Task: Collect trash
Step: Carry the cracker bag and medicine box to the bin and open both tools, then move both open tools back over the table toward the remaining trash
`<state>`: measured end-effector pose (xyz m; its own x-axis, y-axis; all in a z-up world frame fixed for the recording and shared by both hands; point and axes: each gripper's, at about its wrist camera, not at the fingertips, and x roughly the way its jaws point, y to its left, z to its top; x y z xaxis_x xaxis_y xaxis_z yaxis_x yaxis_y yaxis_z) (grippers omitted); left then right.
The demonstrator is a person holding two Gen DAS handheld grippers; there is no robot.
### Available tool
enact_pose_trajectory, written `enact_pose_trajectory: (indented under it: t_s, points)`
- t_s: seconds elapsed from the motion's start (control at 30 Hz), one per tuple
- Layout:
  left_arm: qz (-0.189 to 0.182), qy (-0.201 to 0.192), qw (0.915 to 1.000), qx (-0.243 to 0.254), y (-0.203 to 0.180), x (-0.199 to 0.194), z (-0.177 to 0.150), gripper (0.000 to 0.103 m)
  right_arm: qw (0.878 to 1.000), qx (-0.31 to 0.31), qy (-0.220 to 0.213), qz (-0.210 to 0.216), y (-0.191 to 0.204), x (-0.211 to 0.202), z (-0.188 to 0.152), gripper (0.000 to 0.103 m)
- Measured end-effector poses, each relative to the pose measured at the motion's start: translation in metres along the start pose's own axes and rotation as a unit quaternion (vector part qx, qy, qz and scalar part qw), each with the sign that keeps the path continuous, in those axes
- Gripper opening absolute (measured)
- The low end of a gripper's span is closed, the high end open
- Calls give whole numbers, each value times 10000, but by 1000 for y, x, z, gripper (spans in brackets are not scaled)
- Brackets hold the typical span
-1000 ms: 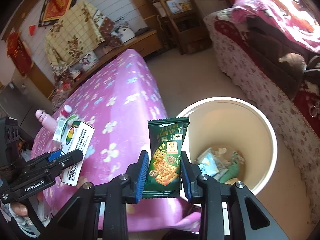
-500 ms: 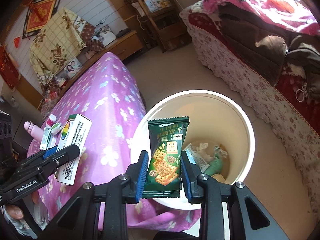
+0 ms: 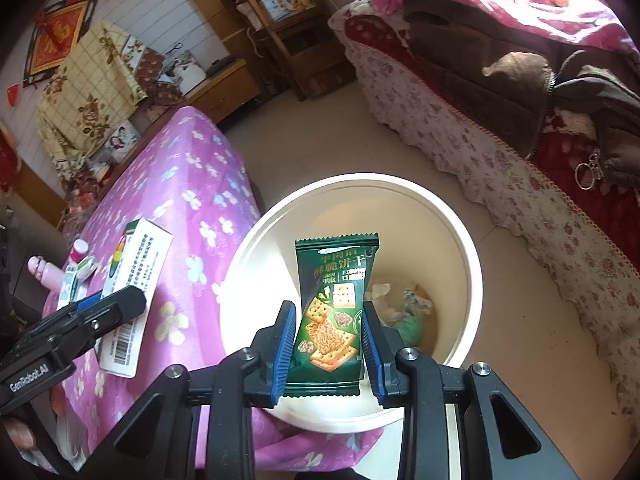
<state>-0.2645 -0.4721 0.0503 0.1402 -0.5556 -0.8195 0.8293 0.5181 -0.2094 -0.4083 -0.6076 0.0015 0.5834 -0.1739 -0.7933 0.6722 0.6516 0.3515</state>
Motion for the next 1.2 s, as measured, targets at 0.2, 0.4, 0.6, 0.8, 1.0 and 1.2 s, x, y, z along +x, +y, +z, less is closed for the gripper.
enact_pose_trajectory:
  t_s: [0.2,0.4,0.6,0.8,1.0,1.2]
  points:
    - [-171,58,9998,-114,3,7,0,59,9999,117,-47,14,-4,2,2,70]
    - [-260,45,9994,-205,7,6,-1,61,9999,160,-7,25,-5,2,0,70]
    - [-192,29,9996,-219,11,3,-5,61,10000,2,8,22,5,3,-2,70]
    - [-49,-56,9997,-250,20,-4,-6,61,9999,-109,34,17,15,4,-5,70]
    - [69,-121,9994,-325,35,-14,-11,61,9996,-269,-7,-42,28,1,-5,70]
    - [234,-220,9985,-453,57,-28,-18,61,9989,-461,-7,-59,46,-1,-6,70]
